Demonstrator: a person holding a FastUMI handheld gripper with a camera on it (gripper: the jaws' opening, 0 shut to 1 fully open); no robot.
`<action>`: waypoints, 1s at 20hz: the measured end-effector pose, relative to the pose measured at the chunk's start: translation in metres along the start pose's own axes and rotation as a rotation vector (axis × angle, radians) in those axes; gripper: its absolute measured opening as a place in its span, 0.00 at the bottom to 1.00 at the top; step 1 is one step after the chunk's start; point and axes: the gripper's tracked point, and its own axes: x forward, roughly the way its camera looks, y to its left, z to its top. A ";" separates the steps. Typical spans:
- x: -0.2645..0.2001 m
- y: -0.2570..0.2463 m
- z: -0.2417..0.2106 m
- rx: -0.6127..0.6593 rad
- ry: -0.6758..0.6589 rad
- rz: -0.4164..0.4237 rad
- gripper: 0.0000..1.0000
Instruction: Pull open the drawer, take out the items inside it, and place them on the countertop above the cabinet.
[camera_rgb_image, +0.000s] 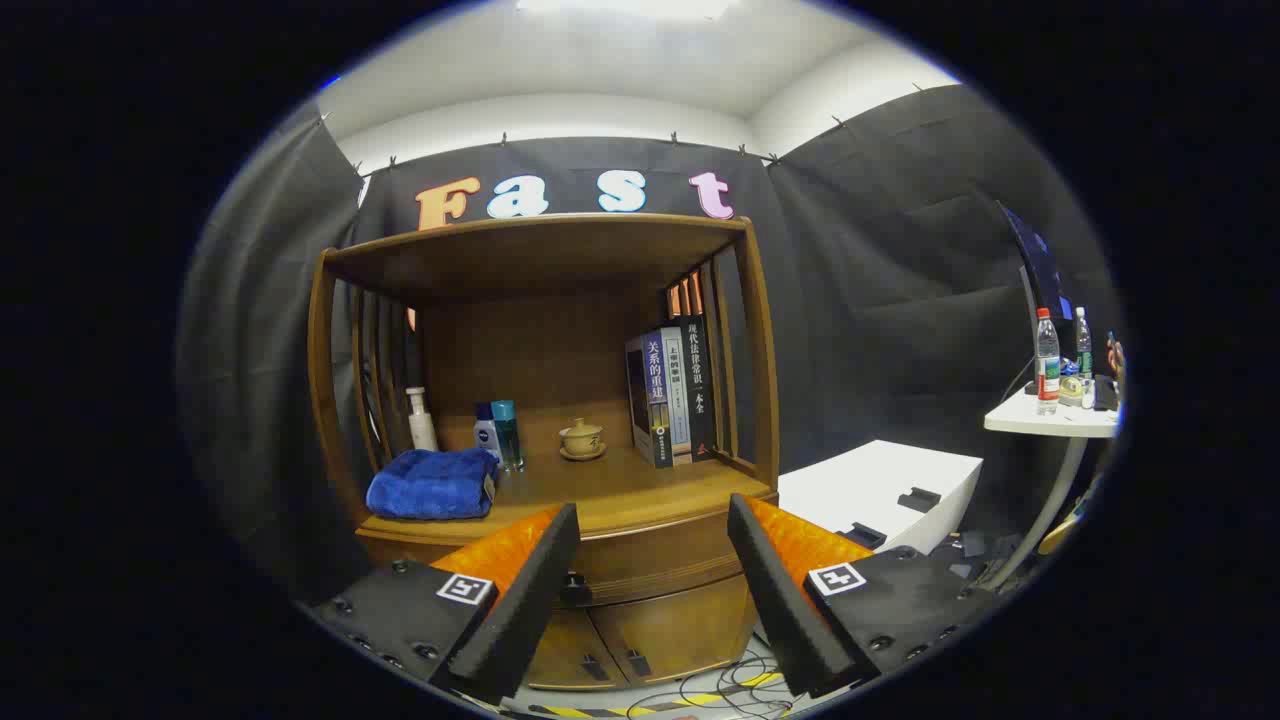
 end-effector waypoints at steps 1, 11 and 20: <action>-0.004 0.001 0.005 0.001 -0.008 0.002 0.98; -0.029 0.004 0.034 0.024 -0.071 0.038 0.98; -0.004 0.015 0.054 0.034 -0.079 0.096 0.98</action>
